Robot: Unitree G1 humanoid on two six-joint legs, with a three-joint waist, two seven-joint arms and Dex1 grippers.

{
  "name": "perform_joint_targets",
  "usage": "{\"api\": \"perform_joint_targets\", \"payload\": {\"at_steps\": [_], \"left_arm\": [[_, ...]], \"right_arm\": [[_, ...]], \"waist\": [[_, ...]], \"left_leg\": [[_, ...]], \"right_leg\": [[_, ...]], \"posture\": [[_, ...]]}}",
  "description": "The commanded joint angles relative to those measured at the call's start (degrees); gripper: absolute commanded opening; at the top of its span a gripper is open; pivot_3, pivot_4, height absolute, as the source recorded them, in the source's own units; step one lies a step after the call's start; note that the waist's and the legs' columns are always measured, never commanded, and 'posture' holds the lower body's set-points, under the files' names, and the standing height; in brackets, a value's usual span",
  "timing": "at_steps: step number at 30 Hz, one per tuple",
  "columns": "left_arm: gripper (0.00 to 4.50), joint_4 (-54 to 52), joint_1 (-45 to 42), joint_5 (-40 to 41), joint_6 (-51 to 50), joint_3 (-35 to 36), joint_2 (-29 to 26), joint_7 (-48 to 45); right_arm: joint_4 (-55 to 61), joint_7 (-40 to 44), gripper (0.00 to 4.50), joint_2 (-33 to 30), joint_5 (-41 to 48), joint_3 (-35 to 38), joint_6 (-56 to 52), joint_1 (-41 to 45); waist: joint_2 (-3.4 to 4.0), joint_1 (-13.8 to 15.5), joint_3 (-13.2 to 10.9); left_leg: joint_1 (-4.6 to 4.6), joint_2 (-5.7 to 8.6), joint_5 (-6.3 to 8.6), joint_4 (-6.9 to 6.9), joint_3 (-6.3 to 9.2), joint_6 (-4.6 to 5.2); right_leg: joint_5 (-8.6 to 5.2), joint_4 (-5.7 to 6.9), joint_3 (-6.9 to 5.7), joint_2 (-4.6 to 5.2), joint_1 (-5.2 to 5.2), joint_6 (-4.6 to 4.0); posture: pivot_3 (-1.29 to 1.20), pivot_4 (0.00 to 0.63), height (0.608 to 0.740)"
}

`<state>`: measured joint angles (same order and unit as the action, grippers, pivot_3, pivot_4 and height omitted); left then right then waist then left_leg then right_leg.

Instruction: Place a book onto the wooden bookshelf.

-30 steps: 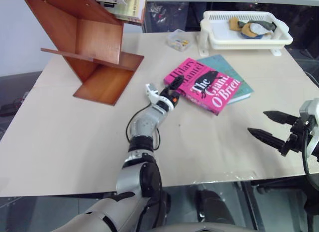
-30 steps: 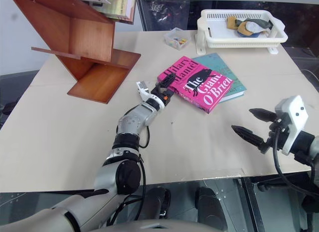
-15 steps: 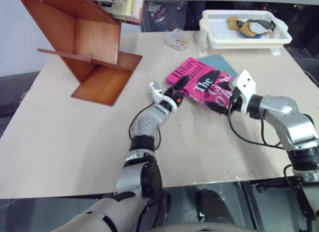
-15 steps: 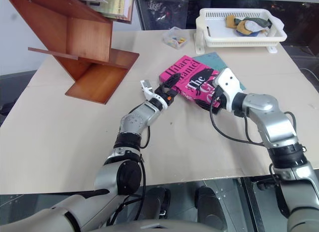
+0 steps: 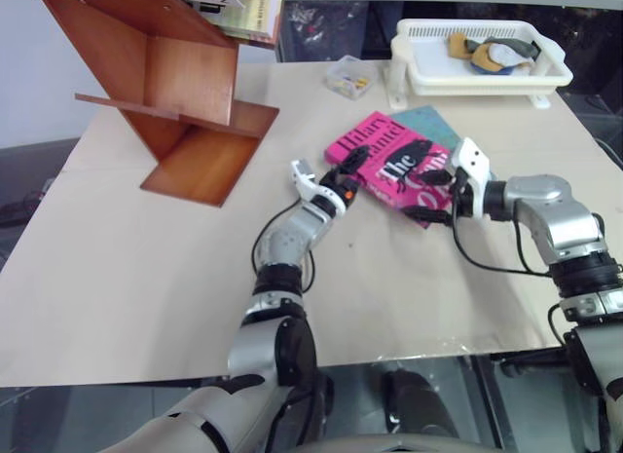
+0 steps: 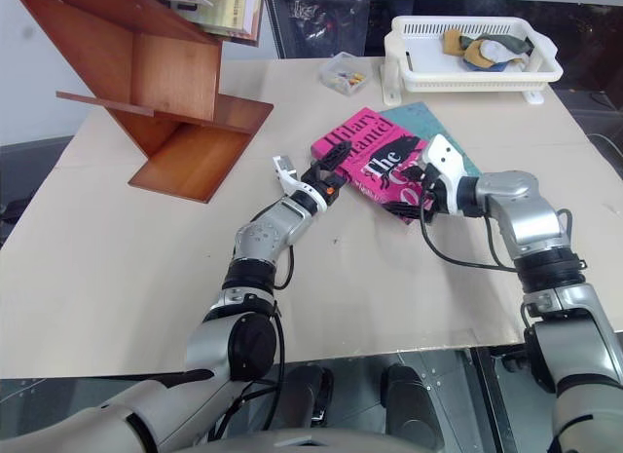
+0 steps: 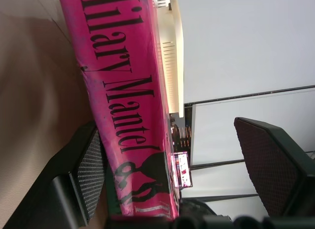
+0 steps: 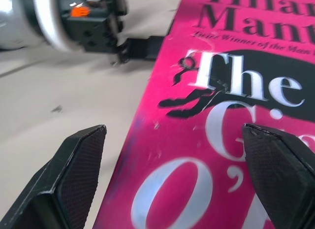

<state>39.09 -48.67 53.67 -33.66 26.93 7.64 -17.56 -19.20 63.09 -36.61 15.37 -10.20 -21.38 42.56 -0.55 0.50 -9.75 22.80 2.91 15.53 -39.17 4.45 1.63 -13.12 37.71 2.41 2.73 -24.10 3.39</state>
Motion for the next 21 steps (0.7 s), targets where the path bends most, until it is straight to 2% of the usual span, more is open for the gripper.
{"api": "perform_joint_targets", "payload": {"at_steps": [1, 12, 21], "left_arm": [[4.27, -2.0, -0.75, 0.93, 0.49, 0.01, 2.57, -0.11], [4.27, 3.55, -2.91, -0.03, 1.9, 1.27, 0.29, 0.18], [4.27, 13.28, -7.26, -1.19, 3.3, 3.59, -1.66, 0.0]], "right_arm": [[-0.25, 3.05, 4.5, -1.89, -1.77, -0.82, -0.78, -0.9], [-2.87, 3.67, 4.5, -3.99, -4.98, -0.06, 2.06, -1.34], [-3.3, 4.64, 4.5, -3.98, -5.64, 0.14, 2.28, -1.05]], "waist": [[0.0, 0.0, 0.0], [0.0, 0.29, 0.02], [0.0, 0.31, 0.03]], "left_leg": [[0.0, 0.0, 0.0, 0.0, 0.0, 0.0], [-0.05, 0.02, 0.0, -0.02, 0.02, 0.0], [-0.09, 0.05, 0.0, -0.03, 0.08, 0.0]], "right_leg": [[0.0, 0.0, 0.0, 0.0, 0.0, 0.0], [0.0, 0.02, -0.05, 0.04, 0.08, 0.0], [0.0, 0.02, -0.11, 0.05, 0.14, 0.0]], "posture": [[0.0, 0.15, 0.74], [0.0, 0.15, 0.74], [0.0, 0.15, 0.74]]}}
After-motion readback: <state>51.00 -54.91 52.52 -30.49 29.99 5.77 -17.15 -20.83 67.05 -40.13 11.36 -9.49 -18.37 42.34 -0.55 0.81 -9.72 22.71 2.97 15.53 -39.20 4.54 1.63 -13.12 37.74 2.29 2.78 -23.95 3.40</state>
